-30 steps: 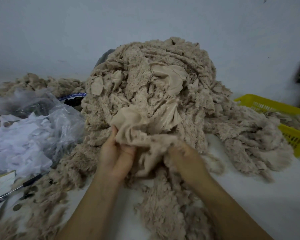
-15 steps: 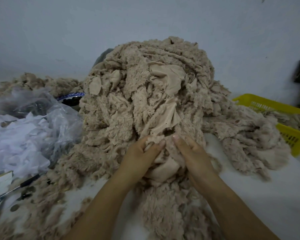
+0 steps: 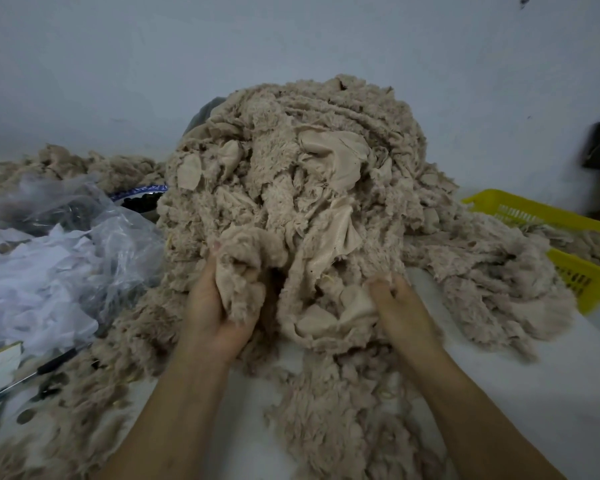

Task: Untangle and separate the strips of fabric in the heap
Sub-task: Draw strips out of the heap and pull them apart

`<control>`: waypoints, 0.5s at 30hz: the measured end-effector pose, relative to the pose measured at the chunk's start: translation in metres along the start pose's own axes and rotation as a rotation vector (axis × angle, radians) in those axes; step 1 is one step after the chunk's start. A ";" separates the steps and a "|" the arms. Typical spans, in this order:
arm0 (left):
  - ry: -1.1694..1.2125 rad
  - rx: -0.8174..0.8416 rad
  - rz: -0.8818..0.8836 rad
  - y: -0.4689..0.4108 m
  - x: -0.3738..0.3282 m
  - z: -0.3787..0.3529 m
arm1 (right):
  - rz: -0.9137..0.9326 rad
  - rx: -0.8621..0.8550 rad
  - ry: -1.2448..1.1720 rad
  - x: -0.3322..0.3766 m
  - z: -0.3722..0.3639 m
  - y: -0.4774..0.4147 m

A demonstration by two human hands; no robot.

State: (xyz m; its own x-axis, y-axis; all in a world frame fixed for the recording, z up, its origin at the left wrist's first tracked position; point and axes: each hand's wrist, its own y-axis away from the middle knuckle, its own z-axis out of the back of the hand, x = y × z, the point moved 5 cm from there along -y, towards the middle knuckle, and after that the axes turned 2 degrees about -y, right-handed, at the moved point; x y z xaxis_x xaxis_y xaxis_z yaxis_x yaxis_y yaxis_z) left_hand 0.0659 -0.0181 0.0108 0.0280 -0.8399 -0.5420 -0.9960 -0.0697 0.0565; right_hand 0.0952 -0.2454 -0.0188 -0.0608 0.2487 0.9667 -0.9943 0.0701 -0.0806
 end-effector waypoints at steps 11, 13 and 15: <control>-0.381 0.266 0.021 0.014 0.029 -0.022 | 0.489 0.098 -0.004 0.046 -0.019 0.034; -0.775 0.158 -0.051 0.015 0.037 -0.016 | 0.498 0.207 0.047 0.047 -0.032 0.041; -0.942 0.125 -0.033 0.019 0.048 -0.015 | 0.515 0.207 0.134 0.044 -0.039 0.041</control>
State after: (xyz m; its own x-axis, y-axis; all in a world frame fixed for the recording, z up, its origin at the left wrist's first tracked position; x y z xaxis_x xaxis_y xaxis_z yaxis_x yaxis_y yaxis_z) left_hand 0.0496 -0.0680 -0.0018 0.0303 -0.0558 -0.9980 -0.9993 0.0185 -0.0314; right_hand 0.0556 -0.1937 0.0109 -0.5443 0.3220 0.7747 -0.8364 -0.2801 -0.4712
